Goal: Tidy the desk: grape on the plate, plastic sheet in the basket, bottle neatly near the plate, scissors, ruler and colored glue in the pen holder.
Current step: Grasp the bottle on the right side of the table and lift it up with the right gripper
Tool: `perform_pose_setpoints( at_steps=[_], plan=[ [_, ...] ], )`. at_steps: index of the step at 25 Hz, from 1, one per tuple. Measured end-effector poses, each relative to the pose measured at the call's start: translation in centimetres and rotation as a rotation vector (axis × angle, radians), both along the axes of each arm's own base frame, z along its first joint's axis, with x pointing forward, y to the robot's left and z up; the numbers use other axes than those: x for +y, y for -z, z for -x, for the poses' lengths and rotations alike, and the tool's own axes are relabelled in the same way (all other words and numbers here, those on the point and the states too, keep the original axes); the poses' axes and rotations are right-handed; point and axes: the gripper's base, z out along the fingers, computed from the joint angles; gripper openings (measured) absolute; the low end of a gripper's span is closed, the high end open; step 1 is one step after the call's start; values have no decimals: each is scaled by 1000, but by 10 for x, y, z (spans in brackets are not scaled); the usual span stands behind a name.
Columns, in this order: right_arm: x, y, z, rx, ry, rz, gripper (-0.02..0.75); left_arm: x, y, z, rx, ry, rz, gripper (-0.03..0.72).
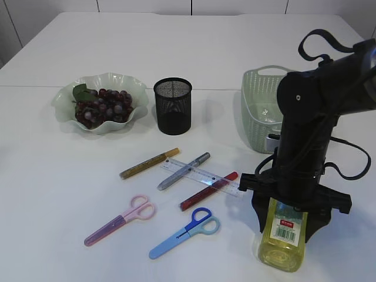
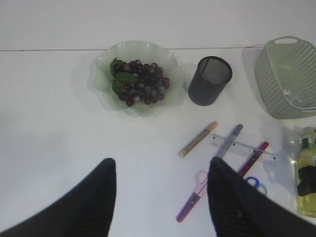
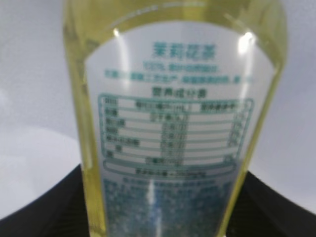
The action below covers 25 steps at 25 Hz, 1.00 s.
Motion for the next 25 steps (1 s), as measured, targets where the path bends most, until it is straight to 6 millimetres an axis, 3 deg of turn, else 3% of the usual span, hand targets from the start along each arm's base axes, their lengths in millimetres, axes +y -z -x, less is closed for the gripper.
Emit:
perform_pose_setpoints(
  at_steps=[8, 25],
  plan=[
    [-2, 0, -1, -14, -48, 18, 517, 0, 0, 0, 0, 0, 0, 432],
    [-5, -2, -1, -8, -502, -27, 515, 0, 0, 0, 0, 0, 0, 432]
  ],
)
